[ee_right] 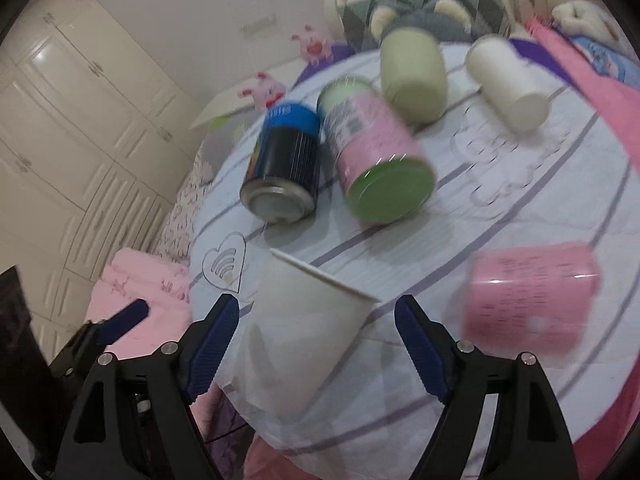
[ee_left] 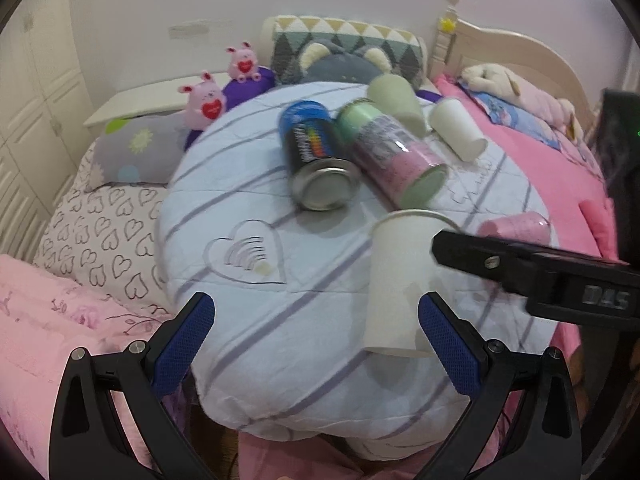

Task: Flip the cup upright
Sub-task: 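Lift the white paper cup with the right gripper toward the left gripper, then grasp the white cup with the left gripper while the right gripper releases it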

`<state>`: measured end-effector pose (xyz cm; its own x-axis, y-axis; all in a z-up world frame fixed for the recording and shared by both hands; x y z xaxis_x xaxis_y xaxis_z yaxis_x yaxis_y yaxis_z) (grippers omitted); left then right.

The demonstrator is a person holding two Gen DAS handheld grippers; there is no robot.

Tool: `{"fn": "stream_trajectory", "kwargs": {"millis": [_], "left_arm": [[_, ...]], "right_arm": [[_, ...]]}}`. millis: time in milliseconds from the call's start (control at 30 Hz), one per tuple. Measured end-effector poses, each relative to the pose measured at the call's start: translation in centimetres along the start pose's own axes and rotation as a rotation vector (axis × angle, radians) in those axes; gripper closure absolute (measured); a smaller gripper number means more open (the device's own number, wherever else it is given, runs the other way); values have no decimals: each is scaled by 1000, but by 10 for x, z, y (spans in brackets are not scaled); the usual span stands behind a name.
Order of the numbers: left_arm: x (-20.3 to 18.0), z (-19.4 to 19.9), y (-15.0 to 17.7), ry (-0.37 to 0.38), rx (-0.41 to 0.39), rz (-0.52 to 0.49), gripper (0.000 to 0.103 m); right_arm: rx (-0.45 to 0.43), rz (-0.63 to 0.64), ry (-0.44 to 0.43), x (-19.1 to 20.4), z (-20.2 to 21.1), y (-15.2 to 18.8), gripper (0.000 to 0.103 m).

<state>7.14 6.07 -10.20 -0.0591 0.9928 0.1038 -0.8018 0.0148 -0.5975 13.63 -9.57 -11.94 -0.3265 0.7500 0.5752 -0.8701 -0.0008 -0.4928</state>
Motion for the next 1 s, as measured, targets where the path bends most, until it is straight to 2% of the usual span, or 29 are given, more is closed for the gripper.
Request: {"fn": "stream_trajectory", "kwargs": {"millis": [200,367,633,667,733,767,833,900,1000], "left_arm": [[-35,-6,-8,28,20,-72,0],[-63,-22,-15,42,79,-118,0],[-78,-48,-19,87,190,-81,1],[-79,-49,-20,92,201,-78,3],[-79,-51,-21,94,200,-59,16],[-78,-54,-22,88,211,-53,18],[-76,-57,-22,85,219,-51,27],[-73,-59,-23,74,218,-51,32],[-70,-60,-26,68,200,-49,32]], "right_arm": [[-85,55,49,-12,40,8,21],[-104,61,85,-25,57,14,21],[-98,40,105,-50,64,16,21],[-95,40,104,-51,64,16,21],[-99,40,107,-54,64,16,21],[-98,41,109,-55,64,17,21],[-103,47,109,-55,64,16,21],[-103,49,105,-56,65,16,21],[-100,54,103,-56,65,16,21]]}}
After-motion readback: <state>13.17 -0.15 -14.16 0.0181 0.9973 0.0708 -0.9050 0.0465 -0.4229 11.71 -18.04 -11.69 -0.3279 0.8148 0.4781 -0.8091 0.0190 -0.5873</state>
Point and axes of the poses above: each gripper's, at about its wrist camera, not at the fingertips, and z roughly against the way its jaws point, x to its left, y to its underside, the point moved 1 cm from there along -z, roughly the way its jaws point, and after that the axes turned 13 degrees about -y, right-handed, at the moved point
